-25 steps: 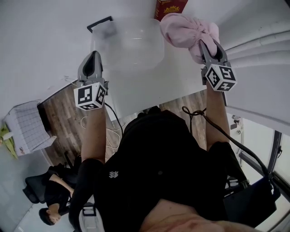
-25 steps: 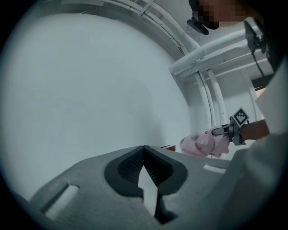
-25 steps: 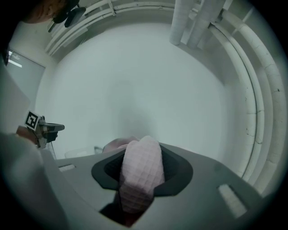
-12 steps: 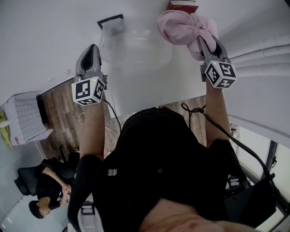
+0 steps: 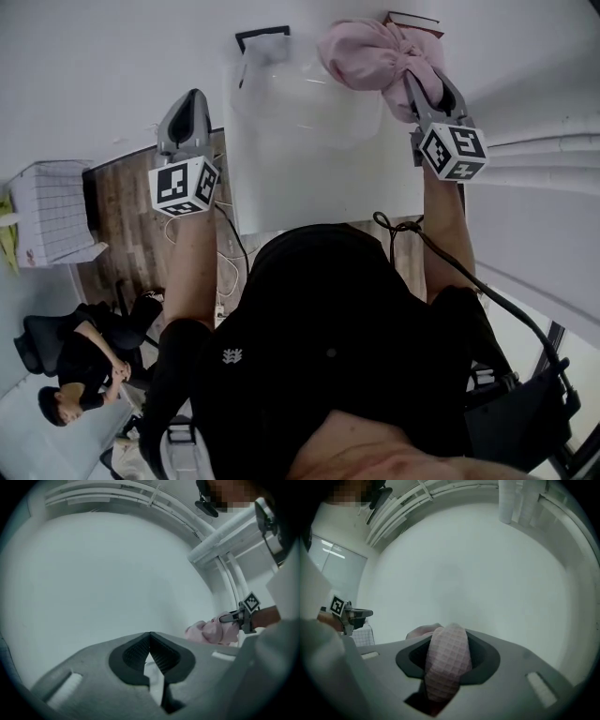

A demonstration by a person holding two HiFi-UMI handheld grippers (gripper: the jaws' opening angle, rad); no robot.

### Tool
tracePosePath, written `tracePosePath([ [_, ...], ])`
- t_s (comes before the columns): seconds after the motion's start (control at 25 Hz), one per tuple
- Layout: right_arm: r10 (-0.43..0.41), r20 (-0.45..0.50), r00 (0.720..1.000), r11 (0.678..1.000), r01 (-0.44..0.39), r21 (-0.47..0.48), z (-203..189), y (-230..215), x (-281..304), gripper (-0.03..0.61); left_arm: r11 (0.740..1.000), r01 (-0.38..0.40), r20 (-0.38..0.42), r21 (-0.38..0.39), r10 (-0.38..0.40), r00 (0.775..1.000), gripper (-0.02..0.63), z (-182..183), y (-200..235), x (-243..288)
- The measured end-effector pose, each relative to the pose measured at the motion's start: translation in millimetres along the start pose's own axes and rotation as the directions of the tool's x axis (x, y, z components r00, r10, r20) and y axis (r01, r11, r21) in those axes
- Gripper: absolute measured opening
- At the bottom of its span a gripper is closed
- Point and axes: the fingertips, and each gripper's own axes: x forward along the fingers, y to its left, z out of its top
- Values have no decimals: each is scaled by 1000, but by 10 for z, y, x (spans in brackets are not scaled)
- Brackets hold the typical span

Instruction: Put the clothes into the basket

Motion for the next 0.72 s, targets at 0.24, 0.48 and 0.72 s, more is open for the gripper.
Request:
tracePosePath([
  [0.24,68,14,998,998,-68,-1,38,251,223,135,998,-60,-3,19,60,998,1,34,218,-211],
  [0.48,122,24,992,992,-122,-7,97,510,350,134,993,-113,-3,28,113,994,0,79,389,-444],
  [0.72,172,28,985,985,-172,-15,152,783,432,133,988,-149,-7,33,149,989,0,112,491,-664],
])
